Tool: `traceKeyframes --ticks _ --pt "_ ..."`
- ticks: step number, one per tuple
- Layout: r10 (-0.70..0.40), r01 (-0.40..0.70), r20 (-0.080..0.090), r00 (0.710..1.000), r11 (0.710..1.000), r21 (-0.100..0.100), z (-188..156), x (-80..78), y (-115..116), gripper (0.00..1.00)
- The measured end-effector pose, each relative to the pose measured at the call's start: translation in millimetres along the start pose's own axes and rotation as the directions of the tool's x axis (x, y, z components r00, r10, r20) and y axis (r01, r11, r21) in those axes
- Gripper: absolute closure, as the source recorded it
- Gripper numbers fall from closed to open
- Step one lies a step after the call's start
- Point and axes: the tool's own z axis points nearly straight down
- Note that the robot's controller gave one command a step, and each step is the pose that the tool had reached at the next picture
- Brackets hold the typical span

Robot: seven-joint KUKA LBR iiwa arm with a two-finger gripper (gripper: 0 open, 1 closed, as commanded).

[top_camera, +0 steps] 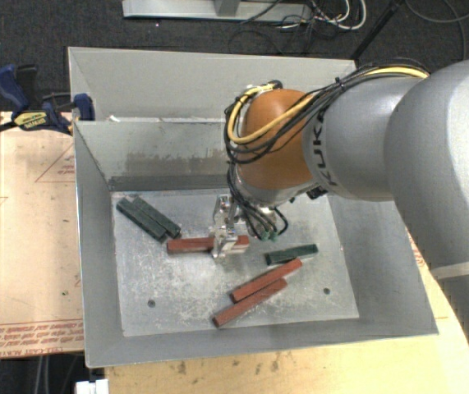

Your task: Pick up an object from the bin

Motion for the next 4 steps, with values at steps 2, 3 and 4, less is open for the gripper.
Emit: traceKeyframes --ticks 2,3,4 --pt "0.005 -0.005 0.001 1.0 1.0 0.0 -102.1 5.7 8.7 1.0" --pt "0.006 -0.006 0.001 1.0 1.0 0.0 -102.1 5.6 8.5 1.0" --pt "-0.044 0.044 0.001 0.999 0.999 0.001 -203.4 8.2 10.1 1.0"
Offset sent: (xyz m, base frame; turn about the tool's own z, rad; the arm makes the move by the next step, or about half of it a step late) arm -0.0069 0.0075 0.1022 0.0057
